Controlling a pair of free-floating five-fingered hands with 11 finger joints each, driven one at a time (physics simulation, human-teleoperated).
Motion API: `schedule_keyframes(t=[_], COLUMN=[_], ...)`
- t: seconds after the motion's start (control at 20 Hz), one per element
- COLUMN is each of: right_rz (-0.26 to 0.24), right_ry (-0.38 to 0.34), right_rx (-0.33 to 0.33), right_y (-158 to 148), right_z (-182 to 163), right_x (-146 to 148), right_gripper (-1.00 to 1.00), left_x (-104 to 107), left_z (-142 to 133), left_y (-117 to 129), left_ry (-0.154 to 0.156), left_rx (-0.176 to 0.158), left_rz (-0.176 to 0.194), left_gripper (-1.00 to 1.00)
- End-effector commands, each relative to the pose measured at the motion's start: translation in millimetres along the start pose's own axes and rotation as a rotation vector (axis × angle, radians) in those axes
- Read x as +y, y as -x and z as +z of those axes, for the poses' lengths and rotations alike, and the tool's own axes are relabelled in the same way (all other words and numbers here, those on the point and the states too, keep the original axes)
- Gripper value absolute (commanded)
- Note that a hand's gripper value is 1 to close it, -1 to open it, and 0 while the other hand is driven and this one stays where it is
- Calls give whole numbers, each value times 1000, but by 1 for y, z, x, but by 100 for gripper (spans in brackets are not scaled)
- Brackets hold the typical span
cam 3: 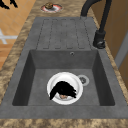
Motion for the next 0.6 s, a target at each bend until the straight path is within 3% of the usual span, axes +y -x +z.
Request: schedule_keyframes(t=[0.0,0.15,0.2,0.3,0.4,0.55], right_rz=[-19,-17,-14,34,26,27], right_ry=[6,11,5,41,55,135], right_rx=[-17,-11,-4,4,6,-7], right_y=[7,3,4,1,1,2], right_z=[-10,-12,-12,-8,-8,-9], right_x=[10,8,7,0,-6,-8], right_gripper=[-100,-100,100,100,100,100], left_x=[0,0,0,0,0,0], left_z=[0,0,0,0,0,0], left_y=[0,0,0,0,0,0], left_ry=[0,0,0,0,0,0], left_rx=[0,0,0,0,0,0], left_rz=[0,0,0,0,0,0], left_gripper=[0,0,0,0,0,0])
